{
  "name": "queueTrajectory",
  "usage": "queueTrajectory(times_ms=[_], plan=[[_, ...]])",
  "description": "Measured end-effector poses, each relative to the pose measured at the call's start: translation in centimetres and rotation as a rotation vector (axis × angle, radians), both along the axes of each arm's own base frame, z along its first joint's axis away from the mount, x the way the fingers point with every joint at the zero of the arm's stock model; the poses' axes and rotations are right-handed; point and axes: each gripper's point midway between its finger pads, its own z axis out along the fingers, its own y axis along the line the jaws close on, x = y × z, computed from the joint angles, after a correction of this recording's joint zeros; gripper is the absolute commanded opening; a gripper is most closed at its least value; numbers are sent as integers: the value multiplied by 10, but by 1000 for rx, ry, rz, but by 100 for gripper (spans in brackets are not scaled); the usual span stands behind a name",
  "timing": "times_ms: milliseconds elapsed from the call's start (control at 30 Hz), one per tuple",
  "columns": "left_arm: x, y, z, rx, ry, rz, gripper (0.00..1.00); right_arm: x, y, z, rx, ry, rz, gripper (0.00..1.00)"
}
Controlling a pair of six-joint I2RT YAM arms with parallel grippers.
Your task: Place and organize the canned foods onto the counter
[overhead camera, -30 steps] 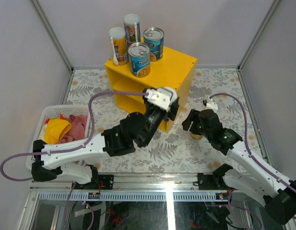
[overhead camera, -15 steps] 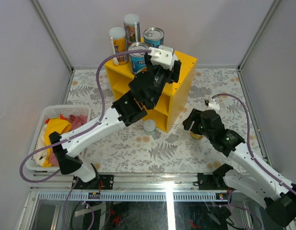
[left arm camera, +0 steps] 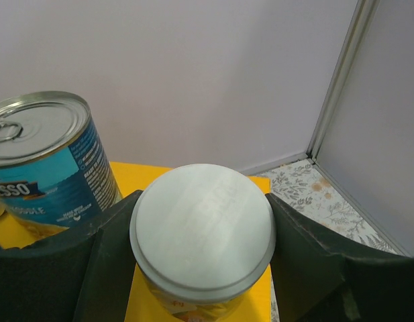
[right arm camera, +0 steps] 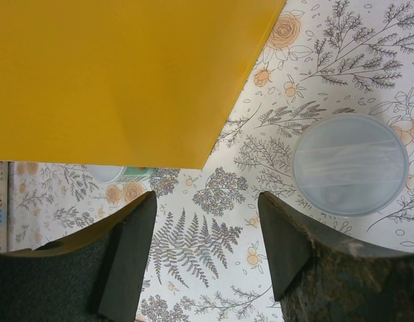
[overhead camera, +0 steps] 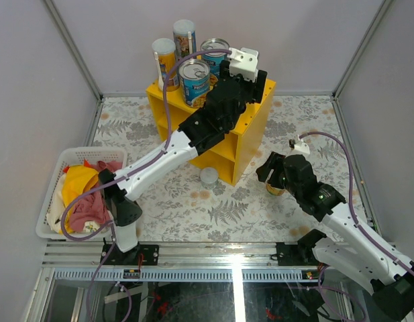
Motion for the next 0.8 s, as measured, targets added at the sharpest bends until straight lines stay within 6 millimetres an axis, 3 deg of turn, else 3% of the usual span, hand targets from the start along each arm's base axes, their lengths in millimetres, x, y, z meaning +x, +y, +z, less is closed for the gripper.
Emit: queueTrajectory(times_ms=[367,800], plan=[[35,9,3,-37,41,53,0,1,1,2,6,-8,0,70],[59,7,-32,-12,120,91,0,2,1,2,8,-10,0,70]])
